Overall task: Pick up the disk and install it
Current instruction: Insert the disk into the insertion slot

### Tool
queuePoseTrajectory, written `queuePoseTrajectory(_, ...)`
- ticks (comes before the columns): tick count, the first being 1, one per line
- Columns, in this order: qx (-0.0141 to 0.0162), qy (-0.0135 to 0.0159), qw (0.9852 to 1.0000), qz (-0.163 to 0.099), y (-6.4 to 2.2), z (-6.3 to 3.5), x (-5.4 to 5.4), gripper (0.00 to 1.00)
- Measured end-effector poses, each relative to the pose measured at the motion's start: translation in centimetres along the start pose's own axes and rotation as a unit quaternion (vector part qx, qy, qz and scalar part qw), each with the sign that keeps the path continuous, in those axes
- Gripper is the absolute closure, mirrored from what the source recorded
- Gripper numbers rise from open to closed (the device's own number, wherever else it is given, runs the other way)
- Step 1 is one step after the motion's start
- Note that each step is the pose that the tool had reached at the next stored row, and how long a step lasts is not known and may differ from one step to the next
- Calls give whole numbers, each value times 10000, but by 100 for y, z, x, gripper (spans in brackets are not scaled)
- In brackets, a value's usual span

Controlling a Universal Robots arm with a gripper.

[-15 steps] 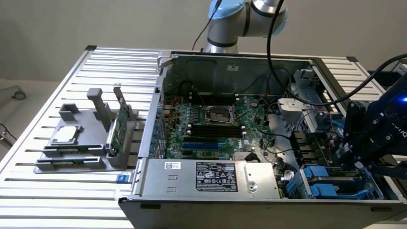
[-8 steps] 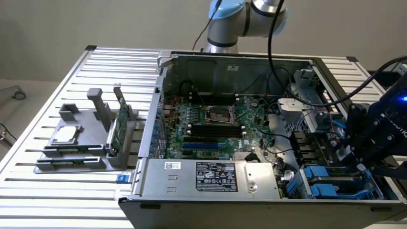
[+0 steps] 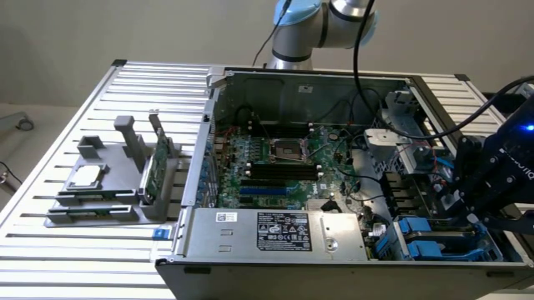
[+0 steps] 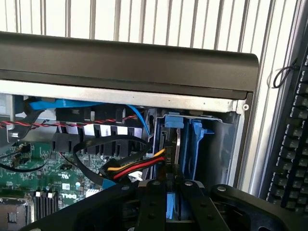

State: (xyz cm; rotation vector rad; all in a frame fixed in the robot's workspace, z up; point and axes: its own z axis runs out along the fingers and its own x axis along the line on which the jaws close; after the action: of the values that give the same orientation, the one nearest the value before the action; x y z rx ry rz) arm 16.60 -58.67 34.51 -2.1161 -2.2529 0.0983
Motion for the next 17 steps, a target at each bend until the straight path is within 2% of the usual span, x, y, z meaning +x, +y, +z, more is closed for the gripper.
queuePoseTrajectory(5, 41, 16, 9999, 167, 6, 10, 19, 83)
queuePoseTrajectory(13, 51, 39, 9991, 424, 36, 12, 44, 83)
queuePoseTrajectory(17, 60, 35, 9987, 514, 78, 22, 49, 83)
